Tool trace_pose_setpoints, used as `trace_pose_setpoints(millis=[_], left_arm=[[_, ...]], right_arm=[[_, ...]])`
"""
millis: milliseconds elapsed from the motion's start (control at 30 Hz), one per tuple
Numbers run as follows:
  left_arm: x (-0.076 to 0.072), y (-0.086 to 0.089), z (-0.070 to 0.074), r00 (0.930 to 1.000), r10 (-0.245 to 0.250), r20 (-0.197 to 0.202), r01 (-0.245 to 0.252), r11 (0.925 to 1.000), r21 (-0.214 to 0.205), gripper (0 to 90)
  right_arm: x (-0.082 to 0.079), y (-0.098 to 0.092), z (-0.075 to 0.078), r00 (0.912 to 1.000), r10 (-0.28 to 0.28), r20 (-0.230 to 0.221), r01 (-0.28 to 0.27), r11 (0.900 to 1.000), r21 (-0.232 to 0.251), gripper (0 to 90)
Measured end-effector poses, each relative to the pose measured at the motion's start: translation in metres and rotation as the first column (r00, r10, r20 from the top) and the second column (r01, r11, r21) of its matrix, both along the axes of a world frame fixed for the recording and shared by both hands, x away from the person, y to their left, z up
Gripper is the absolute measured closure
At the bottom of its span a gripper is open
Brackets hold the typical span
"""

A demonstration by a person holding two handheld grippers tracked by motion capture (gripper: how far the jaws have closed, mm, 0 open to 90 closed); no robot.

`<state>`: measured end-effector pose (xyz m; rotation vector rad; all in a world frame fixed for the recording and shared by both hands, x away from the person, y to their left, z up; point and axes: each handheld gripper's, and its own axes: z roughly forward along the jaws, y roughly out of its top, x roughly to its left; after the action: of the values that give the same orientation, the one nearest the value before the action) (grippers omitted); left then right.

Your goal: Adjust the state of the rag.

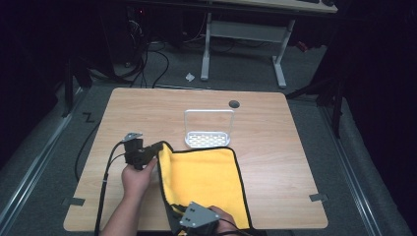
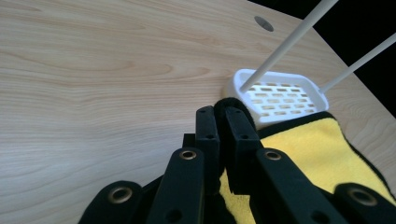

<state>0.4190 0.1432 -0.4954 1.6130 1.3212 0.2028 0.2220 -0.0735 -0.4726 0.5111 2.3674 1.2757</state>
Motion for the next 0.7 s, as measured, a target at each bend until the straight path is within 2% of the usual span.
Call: trace_pose_setpoints(millis=[167, 333, 533, 600, 700], left_arm=[[0.002, -0.039, 0.006, 0.9995, -0.026, 0.019, 0.026, 0.9995, 0.018, 84.6], [0.006, -0.076, 0.011, 0.9979, -0.063, 0.015, 0.063, 0.9976, 0.03, 84.2], [0.012, -0.112, 0.013, 0.995, -0.1, 0.0, 0.099, 0.9942, 0.041, 83.1], [0.014, -0.125, 0.014, 0.9926, -0.121, 0.0, 0.121, 0.991, 0.057, 82.5], [0.017, -0.136, 0.014, 0.9912, -0.132, -0.008, 0.132, 0.9897, 0.055, 82.0]], right_arm=[[-0.003, -0.041, -0.003, 0.9966, -0.081, -0.01, 0.081, 0.9967, 0.008, 81.5], [-0.004, -0.076, -0.007, 0.9888, -0.148, -0.019, 0.148, 0.989, 0.001, 81.3], [-0.003, -0.11, -0.016, 0.9738, -0.222, -0.046, 0.222, 0.9749, -0.006, 81.0], [-0.003, -0.12, -0.018, 0.9681, -0.245, -0.052, 0.245, 0.9695, -0.007, 81.0], [-0.005, -0.132, -0.02, 0.9615, -0.27, -0.052, 0.27, 0.9629, -0.013, 80.9]])
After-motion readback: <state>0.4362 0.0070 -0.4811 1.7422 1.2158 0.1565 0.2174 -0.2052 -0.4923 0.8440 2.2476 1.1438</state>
